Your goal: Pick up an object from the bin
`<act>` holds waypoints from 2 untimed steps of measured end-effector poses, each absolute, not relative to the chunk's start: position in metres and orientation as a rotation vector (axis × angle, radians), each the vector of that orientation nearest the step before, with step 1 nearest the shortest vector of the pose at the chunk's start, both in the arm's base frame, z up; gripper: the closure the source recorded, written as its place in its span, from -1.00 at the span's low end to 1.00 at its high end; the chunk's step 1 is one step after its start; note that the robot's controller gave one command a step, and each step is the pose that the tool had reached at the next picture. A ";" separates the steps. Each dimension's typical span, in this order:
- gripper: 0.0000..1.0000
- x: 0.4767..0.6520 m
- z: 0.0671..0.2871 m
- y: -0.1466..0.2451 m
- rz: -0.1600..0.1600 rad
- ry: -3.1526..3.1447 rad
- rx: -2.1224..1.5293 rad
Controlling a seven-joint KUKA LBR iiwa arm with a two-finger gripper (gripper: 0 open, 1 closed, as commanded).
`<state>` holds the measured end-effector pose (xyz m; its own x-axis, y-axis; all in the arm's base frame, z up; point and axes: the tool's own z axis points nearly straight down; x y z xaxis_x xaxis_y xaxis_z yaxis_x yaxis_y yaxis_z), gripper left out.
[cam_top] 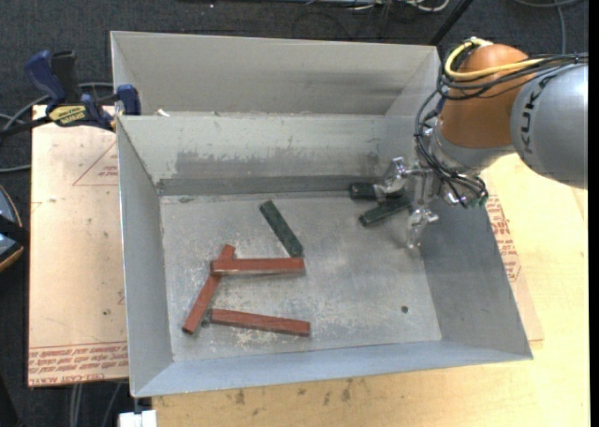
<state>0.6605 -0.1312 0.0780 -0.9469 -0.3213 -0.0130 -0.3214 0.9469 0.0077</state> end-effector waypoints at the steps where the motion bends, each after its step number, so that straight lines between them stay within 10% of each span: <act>1: 1.00 0.659 0.076 -0.132 -0.002 3.076 -0.555; 2: 1.00 0.659 0.076 -0.132 -0.002 3.076 -0.556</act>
Offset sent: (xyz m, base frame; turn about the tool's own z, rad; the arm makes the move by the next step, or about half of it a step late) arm 0.0000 0.0000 0.0000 0.0000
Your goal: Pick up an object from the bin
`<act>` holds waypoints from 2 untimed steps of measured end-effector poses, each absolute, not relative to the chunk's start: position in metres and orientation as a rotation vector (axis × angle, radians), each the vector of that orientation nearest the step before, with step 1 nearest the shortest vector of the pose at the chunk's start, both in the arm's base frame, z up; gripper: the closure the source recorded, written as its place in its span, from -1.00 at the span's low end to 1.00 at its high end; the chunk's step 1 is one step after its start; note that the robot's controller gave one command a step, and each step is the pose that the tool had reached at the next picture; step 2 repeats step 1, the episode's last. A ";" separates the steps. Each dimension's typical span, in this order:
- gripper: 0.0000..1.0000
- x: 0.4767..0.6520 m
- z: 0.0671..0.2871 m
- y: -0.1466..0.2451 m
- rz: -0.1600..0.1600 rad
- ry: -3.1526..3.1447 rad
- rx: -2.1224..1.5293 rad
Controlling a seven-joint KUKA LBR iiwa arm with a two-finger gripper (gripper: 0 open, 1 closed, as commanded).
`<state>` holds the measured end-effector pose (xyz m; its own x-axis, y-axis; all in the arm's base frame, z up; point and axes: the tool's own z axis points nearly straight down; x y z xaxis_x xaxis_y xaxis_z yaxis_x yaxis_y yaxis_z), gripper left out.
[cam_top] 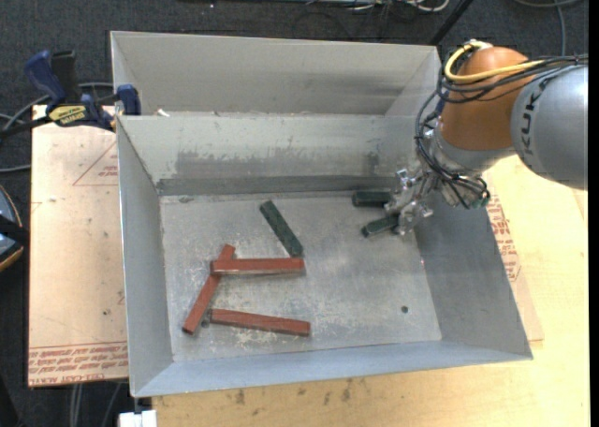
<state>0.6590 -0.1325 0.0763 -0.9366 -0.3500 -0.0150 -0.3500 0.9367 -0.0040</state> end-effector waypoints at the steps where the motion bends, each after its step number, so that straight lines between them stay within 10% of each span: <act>1: 1.00 0.658 0.163 -0.131 0.002 3.090 -0.559; 2: 1.00 0.658 0.163 -0.131 0.002 3.090 -0.559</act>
Offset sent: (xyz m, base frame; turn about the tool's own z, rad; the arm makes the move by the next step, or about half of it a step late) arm -0.0001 0.0001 0.0909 0.0000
